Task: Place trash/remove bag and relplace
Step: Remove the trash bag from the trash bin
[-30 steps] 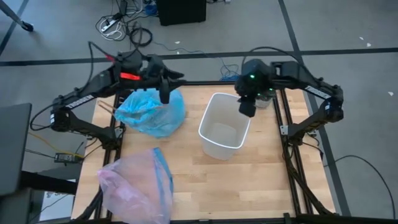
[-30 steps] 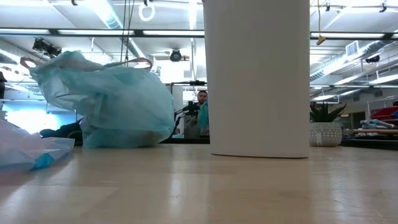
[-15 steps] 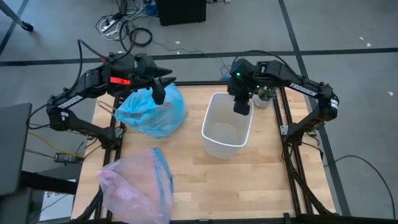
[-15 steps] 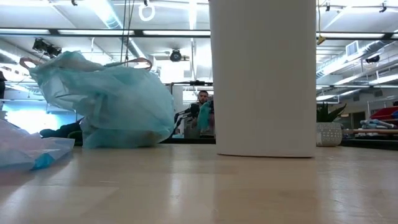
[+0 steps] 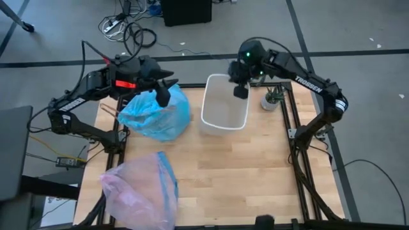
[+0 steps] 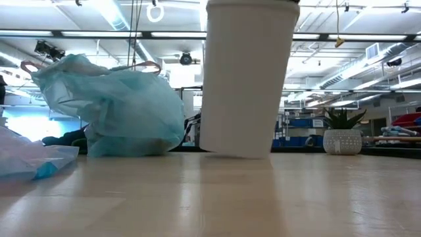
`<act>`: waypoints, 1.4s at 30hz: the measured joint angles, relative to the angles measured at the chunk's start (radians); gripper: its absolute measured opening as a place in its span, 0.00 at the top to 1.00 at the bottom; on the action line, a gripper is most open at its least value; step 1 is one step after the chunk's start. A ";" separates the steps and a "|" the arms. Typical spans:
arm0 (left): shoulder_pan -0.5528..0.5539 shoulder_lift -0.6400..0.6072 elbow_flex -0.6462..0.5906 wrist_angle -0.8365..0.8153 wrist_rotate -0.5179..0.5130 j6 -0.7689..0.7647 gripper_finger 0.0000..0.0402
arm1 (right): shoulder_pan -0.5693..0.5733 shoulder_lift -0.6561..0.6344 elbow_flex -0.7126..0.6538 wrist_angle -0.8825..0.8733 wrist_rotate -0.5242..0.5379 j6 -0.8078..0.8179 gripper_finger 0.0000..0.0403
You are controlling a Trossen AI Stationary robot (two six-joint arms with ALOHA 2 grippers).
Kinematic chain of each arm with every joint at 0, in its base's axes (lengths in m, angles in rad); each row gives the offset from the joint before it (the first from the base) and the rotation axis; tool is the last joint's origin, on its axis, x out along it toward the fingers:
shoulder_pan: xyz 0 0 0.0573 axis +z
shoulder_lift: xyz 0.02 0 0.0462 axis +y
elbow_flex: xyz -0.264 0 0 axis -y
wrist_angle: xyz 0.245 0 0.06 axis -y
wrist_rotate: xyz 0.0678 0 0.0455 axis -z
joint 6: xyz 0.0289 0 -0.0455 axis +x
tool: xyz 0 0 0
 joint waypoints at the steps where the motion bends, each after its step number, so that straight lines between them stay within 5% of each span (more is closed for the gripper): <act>1: 0.000 0.000 0.000 -0.004 0.000 0.000 0.59 | -0.022 0.000 0.000 0.014 -0.018 -0.022 0.99; 8: 0.000 -0.004 -0.001 -0.021 0.001 -0.008 0.59 | -0.141 0.001 0.000 -0.006 -0.172 -0.160 1.00; 24: 0.000 -0.006 -0.001 -0.020 -0.003 -0.012 0.59 | -0.148 0.004 0.160 -0.159 -0.173 -0.177 0.99; 42: 0.000 -0.006 -0.001 -0.018 -0.010 -0.036 0.59 | -0.157 0.044 0.156 -0.295 -0.243 -0.064 1.00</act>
